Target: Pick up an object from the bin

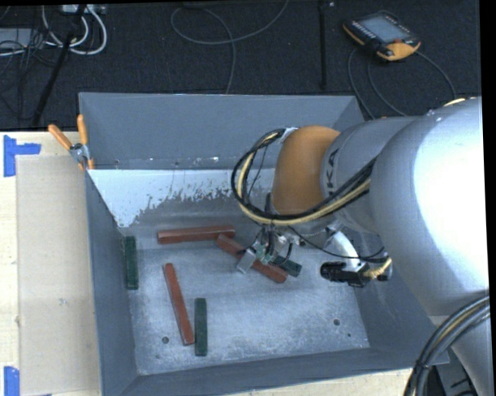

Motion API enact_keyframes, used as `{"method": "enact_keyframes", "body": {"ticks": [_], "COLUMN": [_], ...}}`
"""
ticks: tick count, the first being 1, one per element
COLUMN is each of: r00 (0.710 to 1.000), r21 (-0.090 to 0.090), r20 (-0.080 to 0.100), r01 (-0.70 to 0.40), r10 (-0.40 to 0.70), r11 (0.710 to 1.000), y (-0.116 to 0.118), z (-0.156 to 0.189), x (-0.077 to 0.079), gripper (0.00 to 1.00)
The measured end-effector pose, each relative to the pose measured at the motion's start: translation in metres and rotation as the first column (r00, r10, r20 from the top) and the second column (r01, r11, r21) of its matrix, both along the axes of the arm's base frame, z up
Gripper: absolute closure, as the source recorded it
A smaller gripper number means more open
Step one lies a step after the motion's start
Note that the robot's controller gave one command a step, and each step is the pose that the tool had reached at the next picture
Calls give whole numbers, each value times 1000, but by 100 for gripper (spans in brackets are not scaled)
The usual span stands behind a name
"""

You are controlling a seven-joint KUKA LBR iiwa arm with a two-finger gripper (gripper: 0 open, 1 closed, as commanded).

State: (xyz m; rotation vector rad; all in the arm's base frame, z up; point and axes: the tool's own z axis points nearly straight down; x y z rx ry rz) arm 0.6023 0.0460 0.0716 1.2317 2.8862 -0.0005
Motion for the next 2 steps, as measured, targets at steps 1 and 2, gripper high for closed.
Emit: {"method": "enact_keyframes", "body": {"ticks": [1, 2], "r00": [1000, 999], "r21": [0, -2], "r20": [0, 0], "r01": [0, -41], "r10": [0, 41], "r11": [1000, 999], "y": [0, 7], "z": [0, 0], "x": [0, 3], "gripper": [100, 100]}}
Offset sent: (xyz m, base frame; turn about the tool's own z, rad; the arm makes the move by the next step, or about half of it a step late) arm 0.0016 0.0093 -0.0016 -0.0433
